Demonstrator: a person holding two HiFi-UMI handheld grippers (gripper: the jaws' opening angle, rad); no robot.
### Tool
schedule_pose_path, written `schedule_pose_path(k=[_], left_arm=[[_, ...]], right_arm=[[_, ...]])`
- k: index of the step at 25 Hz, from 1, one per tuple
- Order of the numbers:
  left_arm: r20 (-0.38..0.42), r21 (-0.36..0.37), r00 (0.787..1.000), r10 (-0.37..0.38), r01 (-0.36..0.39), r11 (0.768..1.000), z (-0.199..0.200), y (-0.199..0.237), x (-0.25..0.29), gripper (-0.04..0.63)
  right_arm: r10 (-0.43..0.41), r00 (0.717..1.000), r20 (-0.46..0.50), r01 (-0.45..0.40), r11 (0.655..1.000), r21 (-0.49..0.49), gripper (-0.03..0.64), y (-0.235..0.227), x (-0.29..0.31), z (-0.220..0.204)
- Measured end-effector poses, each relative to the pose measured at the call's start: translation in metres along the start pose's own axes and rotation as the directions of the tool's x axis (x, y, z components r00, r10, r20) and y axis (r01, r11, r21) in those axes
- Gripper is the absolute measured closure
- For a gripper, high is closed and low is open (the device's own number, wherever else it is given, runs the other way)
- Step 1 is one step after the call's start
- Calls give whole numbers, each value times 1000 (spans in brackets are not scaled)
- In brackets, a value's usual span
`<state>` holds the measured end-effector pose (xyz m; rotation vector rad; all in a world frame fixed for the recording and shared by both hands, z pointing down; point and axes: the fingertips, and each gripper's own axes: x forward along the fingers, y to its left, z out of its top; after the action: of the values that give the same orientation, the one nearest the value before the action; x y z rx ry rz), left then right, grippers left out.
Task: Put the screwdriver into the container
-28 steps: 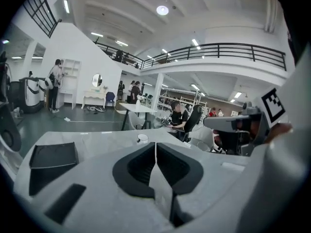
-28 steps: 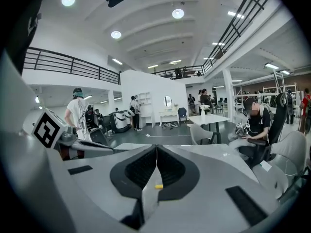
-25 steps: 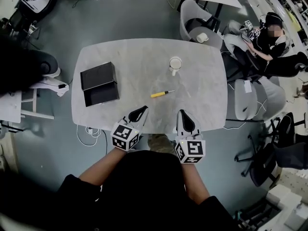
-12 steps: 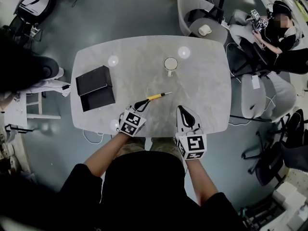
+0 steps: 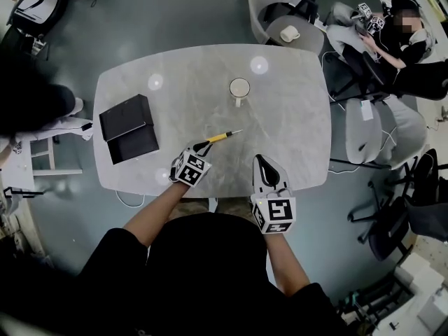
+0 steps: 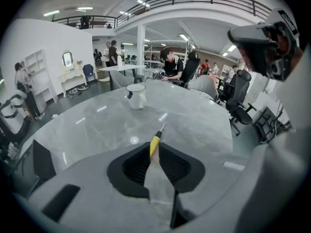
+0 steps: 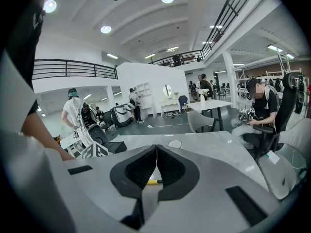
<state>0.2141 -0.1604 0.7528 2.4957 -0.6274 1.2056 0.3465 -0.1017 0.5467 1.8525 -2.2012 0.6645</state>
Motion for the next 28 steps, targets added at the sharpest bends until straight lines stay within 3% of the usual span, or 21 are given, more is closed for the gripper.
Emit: schedule_pose_path(k=[2,9,14,19,28], left_arm=[[-46,4,999,-11,11,1000,-7,0,12,463],[-187,133,982,-33,59,989,-25,0,51,417],[-242,241,970,-33,93,966,-23,4,70,400],[-262,290,963,-62,140,947,-18,-4,90,405],[-326,312,945,-23,130,941,-27,0,101,457]], right_arm=[[-4,1000,-7,5,1000,17,604,-2,1,-2],[3,999,-48,-1,999,38,604,-1,5,-18],[-14,997,-69,16,999,27,604,-9,4,-28],[-6,999,-43,8,999,39,604,-26,0,-31],[1,999,-52,1,999,37,604,-33,-9,-41]])
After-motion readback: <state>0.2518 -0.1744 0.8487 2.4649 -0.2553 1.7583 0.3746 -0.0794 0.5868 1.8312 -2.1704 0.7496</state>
